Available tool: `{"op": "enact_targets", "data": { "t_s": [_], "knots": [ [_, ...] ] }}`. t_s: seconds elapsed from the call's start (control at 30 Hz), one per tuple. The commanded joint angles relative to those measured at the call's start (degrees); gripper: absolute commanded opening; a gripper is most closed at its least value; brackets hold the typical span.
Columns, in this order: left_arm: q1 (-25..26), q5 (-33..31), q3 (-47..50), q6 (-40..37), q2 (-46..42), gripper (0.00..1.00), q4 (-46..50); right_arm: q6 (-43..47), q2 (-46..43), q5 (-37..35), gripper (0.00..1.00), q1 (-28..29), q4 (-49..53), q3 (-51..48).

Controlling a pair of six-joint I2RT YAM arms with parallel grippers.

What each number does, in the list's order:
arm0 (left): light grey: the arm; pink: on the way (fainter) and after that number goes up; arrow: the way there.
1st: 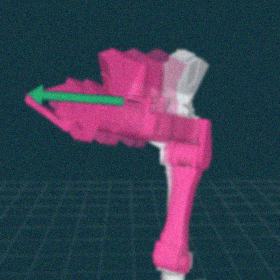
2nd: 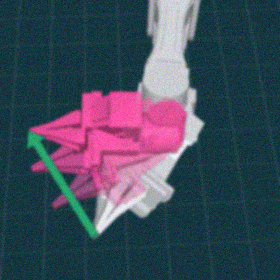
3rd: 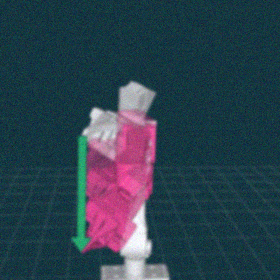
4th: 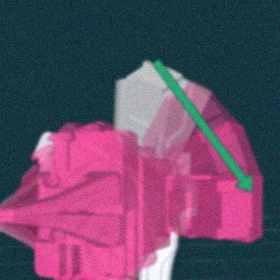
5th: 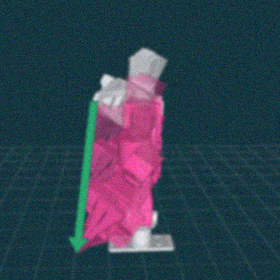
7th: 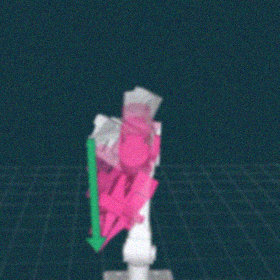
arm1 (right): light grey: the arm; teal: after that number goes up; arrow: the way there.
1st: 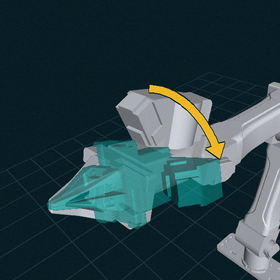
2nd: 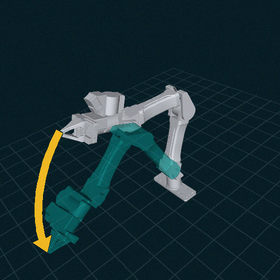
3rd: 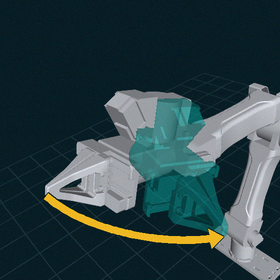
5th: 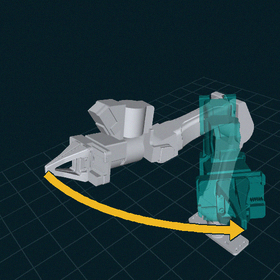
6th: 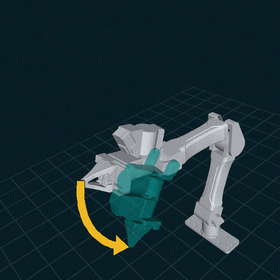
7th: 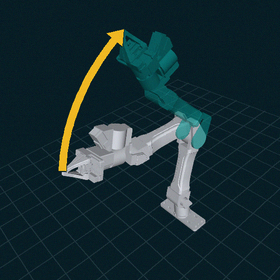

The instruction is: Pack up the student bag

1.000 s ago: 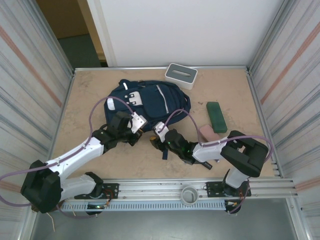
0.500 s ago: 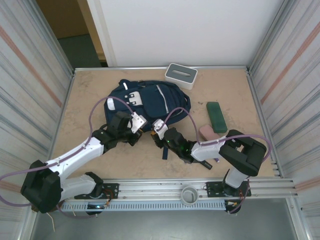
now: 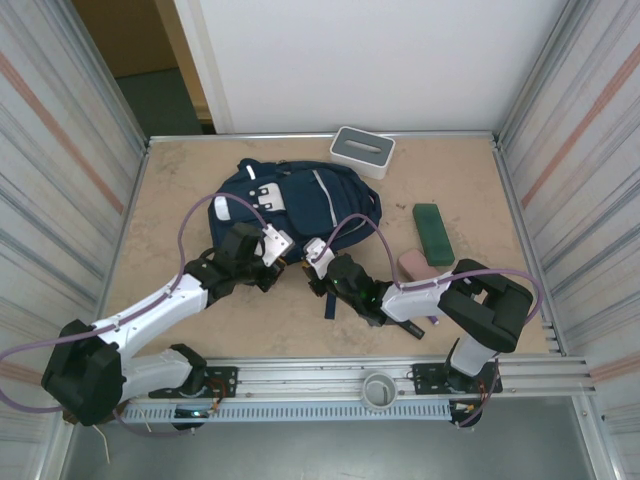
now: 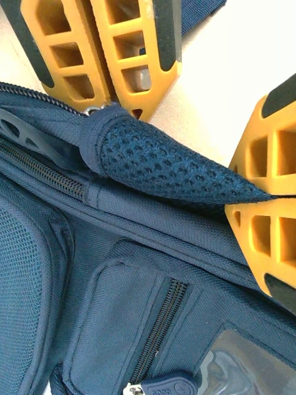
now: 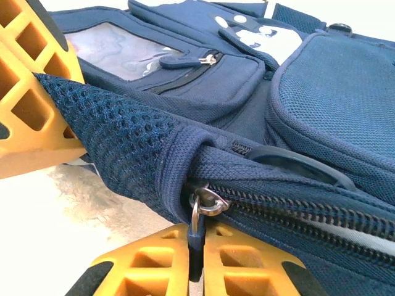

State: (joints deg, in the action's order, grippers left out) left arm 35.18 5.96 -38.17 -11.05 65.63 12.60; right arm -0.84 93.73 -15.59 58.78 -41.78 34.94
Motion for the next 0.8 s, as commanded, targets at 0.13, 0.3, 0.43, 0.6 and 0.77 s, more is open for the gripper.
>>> {"op": "enact_targets", "data": {
  "t_s": [0.13, 0.3, 0.43, 0.6, 0.77],
  "knots": [
    [-0.42, 1.33, -1.63, 0.99, -0.63, 0.0, -5.22, 0.12, 0.24, -0.1, 0.09, -0.53, -0.5, 2.57],
    [-0.38, -0.39, -1.38, 0.61, -0.76, 0.0, -5.29, -0.76, -1.79, -2.33, 0.0, -1.33, 1.34, 0.83],
    [-0.38, -1.78, -0.77, -0.75, -1.0, 0.0, -5.48, -3.57, -5.17, -2.57, 0.0, -3.57, 5.47, -1.24],
    [-0.97, -4.66, 0.44, -1.95, -2.0, 0.0, -6.16, -6.24, -9.21, -3.01, 0.0, -6.6, 11.88, -3.98],
    [-1.64, -7.88, 1.77, -1.99, -3.03, 0.0, -7.31, -12.37, -13.11, -2.54, 0.0, -12.16, 21.23, -5.08]
  ]
}}
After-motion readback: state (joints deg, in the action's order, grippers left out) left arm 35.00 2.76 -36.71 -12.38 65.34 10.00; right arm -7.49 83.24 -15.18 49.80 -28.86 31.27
